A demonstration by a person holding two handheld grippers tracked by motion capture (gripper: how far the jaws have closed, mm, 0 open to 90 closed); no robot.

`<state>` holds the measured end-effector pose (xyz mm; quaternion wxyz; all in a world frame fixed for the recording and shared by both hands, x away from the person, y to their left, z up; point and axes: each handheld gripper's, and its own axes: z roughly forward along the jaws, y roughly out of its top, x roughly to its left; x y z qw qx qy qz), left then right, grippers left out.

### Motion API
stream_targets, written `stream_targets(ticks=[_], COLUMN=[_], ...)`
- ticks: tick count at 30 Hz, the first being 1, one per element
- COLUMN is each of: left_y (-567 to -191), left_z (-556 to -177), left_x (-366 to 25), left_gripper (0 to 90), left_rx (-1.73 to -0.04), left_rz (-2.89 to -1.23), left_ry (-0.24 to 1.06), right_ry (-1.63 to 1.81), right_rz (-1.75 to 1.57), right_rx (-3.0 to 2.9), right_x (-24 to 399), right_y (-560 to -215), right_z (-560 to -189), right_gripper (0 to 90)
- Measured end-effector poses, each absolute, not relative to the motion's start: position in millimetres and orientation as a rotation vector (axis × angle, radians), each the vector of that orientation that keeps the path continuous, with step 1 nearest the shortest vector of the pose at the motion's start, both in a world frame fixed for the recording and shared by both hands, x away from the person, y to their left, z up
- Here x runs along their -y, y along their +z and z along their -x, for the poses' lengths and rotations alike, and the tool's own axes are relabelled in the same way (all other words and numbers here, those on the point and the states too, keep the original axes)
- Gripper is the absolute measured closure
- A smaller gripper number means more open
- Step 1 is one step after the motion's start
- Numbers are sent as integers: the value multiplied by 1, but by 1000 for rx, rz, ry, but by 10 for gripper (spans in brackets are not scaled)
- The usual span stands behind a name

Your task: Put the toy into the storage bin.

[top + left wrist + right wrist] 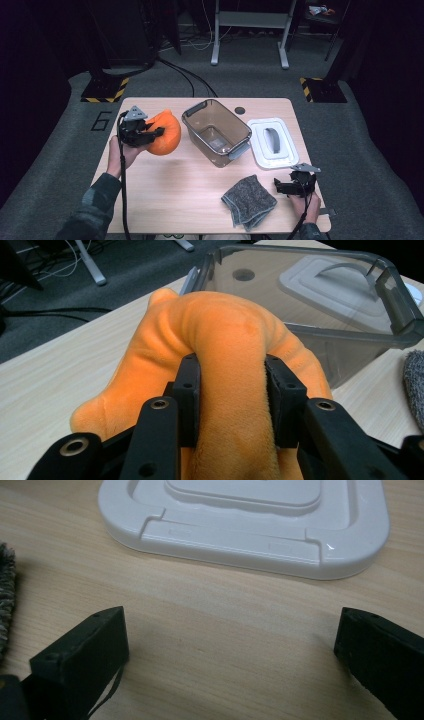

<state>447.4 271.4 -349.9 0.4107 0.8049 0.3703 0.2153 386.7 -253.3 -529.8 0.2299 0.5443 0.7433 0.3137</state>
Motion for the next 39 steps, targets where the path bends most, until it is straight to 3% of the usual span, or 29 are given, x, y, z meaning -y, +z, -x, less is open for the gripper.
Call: stream_targets(ticks=[39], left_y=[-315], left_z=[-502], left_x=[-212], left_gripper=[634], left_rx=[-930], left_rz=[-2018], left_ry=[570], right_ry=[862], right_rz=[-1502], right_rx=[-2042], right_x=[253], right_y=[-530], right_z=[-387], right_gripper=[1])
